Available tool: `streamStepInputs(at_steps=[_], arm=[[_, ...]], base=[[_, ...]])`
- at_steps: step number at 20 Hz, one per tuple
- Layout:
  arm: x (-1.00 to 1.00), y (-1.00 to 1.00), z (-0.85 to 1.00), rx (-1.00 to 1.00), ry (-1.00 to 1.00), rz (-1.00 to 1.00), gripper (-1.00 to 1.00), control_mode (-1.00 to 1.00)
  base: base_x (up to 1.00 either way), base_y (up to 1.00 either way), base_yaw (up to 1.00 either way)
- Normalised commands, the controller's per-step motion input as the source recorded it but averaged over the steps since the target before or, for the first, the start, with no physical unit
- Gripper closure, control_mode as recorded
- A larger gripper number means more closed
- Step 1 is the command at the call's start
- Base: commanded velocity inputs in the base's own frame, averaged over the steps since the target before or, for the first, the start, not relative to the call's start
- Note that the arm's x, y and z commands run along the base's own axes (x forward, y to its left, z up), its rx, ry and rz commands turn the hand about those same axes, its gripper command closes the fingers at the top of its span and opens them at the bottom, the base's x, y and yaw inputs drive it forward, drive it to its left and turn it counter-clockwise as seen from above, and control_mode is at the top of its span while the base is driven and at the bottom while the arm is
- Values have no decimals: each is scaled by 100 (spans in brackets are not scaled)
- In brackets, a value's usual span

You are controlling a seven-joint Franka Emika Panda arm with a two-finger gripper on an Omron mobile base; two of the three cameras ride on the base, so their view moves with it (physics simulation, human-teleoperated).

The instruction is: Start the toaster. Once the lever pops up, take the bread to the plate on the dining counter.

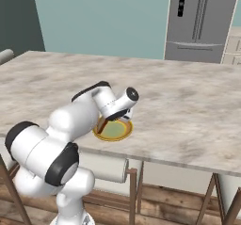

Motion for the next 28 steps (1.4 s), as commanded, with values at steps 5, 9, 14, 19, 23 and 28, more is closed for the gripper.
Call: streamStepInputs(at_steps=[5,9,14,19,23,28], arm=[[23,2,-11,0,0,0,100,-100],[30,0,-10,0,0,0,100,-100],[27,0,-11,1,0,0,100,-100],[21,0,-13,2,0,0,100,-100],[9,0,-17,2,0,0,100,-100],[5,0,-16,2,0,0,100,-100]], base=[[0,0,0],[0,0,0],[0,0,0],[0,0,0],[0,0,0],[0,0,0]])
